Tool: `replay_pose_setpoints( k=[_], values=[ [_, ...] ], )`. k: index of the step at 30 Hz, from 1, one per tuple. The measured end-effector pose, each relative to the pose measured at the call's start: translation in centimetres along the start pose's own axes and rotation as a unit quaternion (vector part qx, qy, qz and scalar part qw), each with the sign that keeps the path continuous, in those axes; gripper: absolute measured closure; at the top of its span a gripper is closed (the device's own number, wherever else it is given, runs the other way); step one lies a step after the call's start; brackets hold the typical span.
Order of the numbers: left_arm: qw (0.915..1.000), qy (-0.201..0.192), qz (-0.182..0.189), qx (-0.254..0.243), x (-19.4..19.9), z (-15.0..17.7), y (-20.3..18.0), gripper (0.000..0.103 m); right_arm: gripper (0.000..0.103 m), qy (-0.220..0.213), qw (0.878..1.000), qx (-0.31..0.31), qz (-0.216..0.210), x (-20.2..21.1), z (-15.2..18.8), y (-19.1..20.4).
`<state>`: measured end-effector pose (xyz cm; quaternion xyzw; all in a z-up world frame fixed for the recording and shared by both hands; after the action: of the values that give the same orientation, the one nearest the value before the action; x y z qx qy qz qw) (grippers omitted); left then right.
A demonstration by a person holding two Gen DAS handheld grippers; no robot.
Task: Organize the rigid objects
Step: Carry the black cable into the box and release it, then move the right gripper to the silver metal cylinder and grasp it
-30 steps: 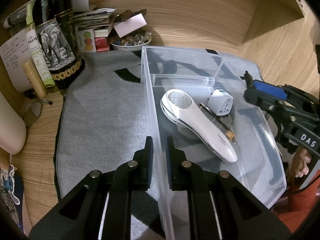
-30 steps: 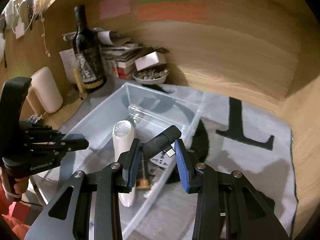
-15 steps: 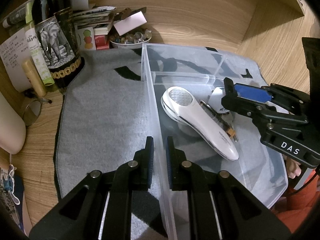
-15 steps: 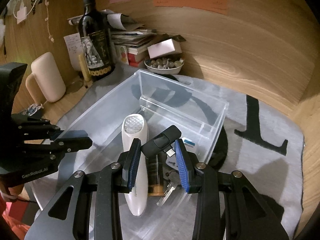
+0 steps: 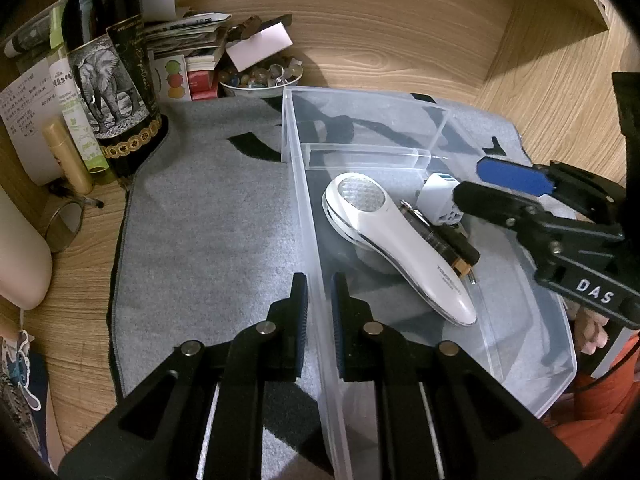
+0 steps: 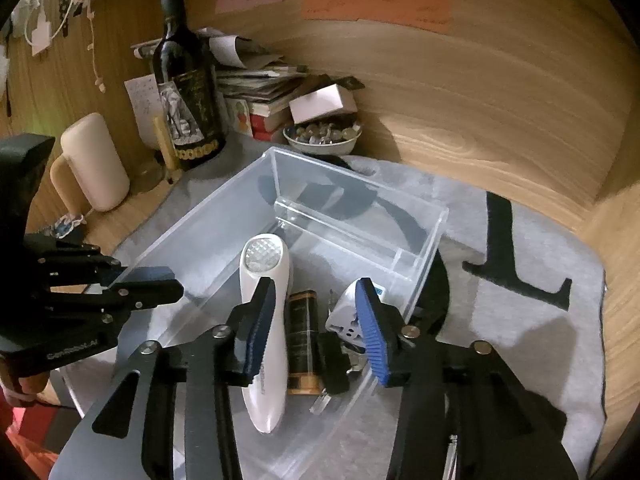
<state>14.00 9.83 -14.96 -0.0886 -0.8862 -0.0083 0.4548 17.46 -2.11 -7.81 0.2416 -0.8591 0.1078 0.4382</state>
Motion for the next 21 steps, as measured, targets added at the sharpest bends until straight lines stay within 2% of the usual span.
replay_pose_setpoints(
  k=[6,16,21],
  values=[
    [1.0,0.0,0.0,-0.001,0.0,0.0,0.0,0.092,0.06,-0.011,1.0,-0.01,0.002,1.2,-0.1,-0.9],
    [1.0,-0.002,0.001,0.001,0.0,-0.1,0.2,0.092,0.059,-0.021,0.998,-0.043,0.045,4.4,1.2,-4.9],
    [1.0,-0.002,-0.001,0.002,0.0,-0.2,0.3,0.092,0.047,-0.019,0.993,-0.071,0.089,6.4,2.8,-8.0]
  ],
)
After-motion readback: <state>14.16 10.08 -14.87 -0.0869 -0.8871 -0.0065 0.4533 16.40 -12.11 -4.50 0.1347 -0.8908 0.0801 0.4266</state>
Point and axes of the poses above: each gripper's, at about its wrist camera, not at the fingertips, and x roughly against the way its jaws point, y to its left, z to its underside, the point moved 5 cm from there along -x, roughly the way its jaws point, and after that the axes turned 6 degrees about -x, right-handed, at the moved point
